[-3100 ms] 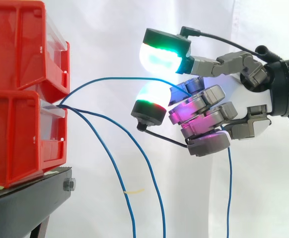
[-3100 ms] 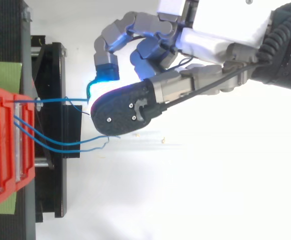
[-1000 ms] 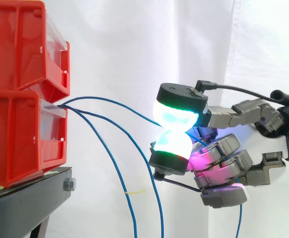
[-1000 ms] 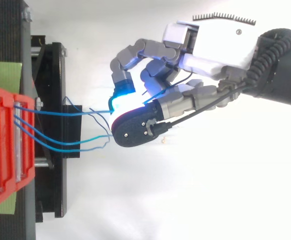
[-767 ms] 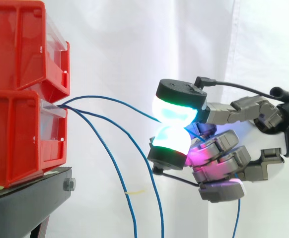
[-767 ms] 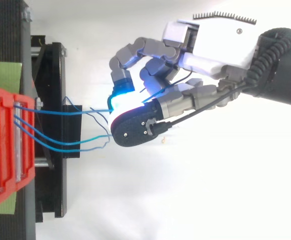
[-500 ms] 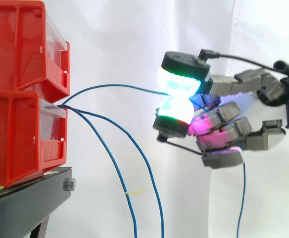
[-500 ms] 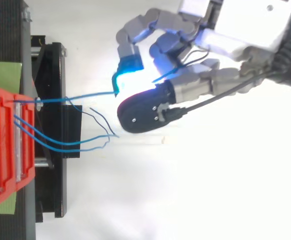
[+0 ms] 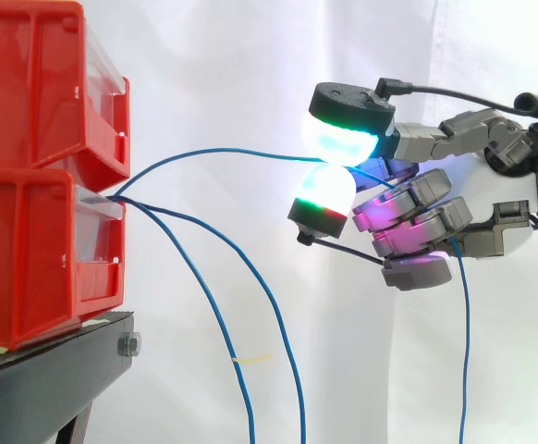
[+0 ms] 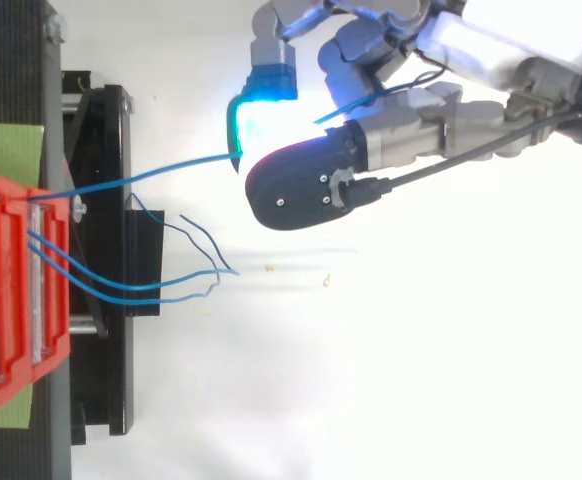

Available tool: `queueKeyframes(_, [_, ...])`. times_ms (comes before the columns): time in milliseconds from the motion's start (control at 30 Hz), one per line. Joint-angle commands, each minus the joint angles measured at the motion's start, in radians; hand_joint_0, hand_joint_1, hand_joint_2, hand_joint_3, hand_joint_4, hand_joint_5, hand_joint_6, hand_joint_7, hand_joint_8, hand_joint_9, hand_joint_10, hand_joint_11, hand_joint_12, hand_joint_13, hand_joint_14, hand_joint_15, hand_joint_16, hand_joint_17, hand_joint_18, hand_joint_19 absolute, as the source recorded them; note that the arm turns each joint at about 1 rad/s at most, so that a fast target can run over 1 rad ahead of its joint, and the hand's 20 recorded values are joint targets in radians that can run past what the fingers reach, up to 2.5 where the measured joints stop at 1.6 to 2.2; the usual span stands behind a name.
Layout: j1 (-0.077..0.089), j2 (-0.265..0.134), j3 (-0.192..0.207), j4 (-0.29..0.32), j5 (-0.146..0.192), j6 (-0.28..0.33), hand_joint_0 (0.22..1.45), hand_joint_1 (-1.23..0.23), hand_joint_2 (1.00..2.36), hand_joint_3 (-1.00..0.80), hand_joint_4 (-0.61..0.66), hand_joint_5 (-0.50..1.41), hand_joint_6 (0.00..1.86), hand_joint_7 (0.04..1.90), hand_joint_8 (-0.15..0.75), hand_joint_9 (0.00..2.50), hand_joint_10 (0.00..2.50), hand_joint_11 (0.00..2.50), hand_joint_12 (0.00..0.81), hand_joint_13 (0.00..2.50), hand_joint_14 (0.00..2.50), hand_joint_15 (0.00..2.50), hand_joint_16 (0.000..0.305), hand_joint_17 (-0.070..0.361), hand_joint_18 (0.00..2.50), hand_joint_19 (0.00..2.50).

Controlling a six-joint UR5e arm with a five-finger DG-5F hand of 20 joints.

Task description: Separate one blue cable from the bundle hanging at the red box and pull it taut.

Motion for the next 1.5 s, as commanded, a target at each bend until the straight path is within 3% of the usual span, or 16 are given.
queueKeyframes(0, [0.001,0.0,-0.006,0.002,0.0,0.001,0.57,-0.67,1.0,-0.5,0.18,-0.19,0.93,1.09,0.323,0.84,2.03,1.31,0.36,1.01,1.9,1.35,0.045,0.102,1.15,1.39])
queueKeyframes(133, [0.004,0.0,-0.036,0.032,-0.003,0.004,0.56,-0.68,1.0,-0.5,0.18,-0.19,0.93,1.1,0.324,0.84,2.03,1.31,0.359,1.01,1.91,1.34,0.046,0.103,1.15,1.39])
queueKeyframes(533, [0.005,0.0,-0.037,0.054,-0.002,0.006,0.5,-0.65,1.0,-0.5,0.19,-0.19,0.92,1.07,0.35,0.83,2.1,1.23,0.385,1.0,1.99,1.26,0.052,0.116,1.18,1.36])
queueKeyframes(633, [0.005,0.0,-0.037,0.054,0.0,0.006,0.53,-0.55,1.0,-0.5,0.18,-0.18,0.91,1.08,0.337,0.85,2.03,1.26,0.366,1.0,1.97,1.27,0.047,0.106,1.15,1.39])
queueKeyframes(733, [0.005,0.0,-0.037,0.054,0.001,0.006,0.6,-0.54,1.0,-0.5,0.17,-0.18,0.9,1.12,0.318,0.86,1.95,1.33,0.354,1.0,1.93,1.31,0.043,0.097,1.13,1.41])
queueKeyframes(967, [0.008,0.0,-0.037,0.054,0.001,0.006,0.6,-0.65,1.02,-0.2,0.17,-0.18,0.92,1.21,0.322,0.87,1.93,1.37,0.357,1.02,1.9,1.34,0.044,0.099,1.14,1.4])
queueKeyframes(1167, [0.008,0.0,-0.037,0.057,0.001,0.007,0.61,-0.73,1.02,-0.1,0.16,-0.18,0.93,1.23,0.325,0.87,1.97,1.33,0.359,1.02,1.9,1.33,0.045,0.101,1.15,1.38])
queueKeyframes(1333, [0.01,0.0,-0.037,0.058,0.001,0.013,0.65,-0.78,1.02,-0.14,0.13,-0.18,0.94,1.24,0.319,0.86,1.95,1.36,0.353,1.02,1.86,1.36,0.045,0.101,1.14,1.39])
queueKeyframes(1467, [0.01,0.0,-0.037,0.058,0.001,0.022,0.69,-0.8,1.01,-0.31,0.12,-0.19,0.94,1.2,0.313,0.85,1.95,1.36,0.352,1.02,1.83,1.39,0.046,0.103,1.14,1.35])
